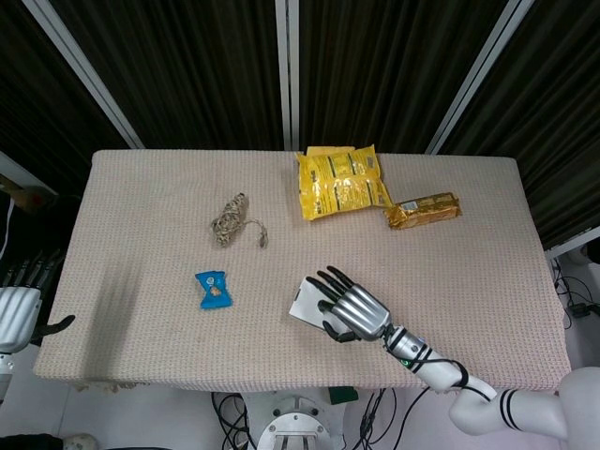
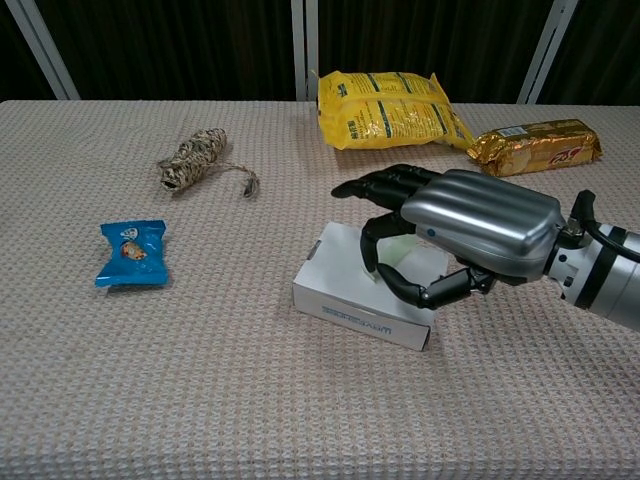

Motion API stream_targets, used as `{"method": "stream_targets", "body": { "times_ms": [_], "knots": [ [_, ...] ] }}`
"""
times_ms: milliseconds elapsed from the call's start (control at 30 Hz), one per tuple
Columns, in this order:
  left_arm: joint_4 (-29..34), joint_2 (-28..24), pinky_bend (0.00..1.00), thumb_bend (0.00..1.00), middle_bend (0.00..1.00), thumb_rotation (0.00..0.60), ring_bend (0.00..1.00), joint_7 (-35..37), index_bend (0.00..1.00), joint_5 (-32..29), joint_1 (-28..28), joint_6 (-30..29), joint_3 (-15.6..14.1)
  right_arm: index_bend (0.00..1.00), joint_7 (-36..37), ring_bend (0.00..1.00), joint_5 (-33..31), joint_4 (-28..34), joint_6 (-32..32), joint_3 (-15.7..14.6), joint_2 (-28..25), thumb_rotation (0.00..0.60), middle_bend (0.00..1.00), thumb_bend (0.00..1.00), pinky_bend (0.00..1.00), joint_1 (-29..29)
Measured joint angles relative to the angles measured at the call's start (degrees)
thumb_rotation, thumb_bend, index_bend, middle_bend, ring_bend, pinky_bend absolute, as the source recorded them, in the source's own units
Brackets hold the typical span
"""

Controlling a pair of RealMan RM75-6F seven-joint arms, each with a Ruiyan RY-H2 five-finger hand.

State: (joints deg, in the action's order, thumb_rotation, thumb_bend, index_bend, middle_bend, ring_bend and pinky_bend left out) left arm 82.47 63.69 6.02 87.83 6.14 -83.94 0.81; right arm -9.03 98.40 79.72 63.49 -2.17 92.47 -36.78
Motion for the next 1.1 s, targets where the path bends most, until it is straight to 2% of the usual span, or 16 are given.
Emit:
{"method": "stream_targets", "body": {
  "times_ms": [400, 1100],
  "knots": [
    [-0.2, 0.0, 0.09, 0.0, 0.07, 0.6, 0.0, 0.3, 0.08, -0.2, -0.1, 0.0, 0.0, 0.43, 0.3, 0.0, -0.3, -1.8, -1.4, -0.7, 1.5, 0.22, 0.0, 0.59, 0.0, -0.2],
    [-0.4, 0.1, 0.09, 0.0, 0.07, 0.6, 0.0, 0.4, 0.08, -0.3, -0.2, 0.0, 0.0, 0.43, 0.1, 0.0, 0.1, -1.1, -0.4, -0.9, 1.2, 0.22, 0.0, 0.6, 0.0, 0.2]
  ]
}}
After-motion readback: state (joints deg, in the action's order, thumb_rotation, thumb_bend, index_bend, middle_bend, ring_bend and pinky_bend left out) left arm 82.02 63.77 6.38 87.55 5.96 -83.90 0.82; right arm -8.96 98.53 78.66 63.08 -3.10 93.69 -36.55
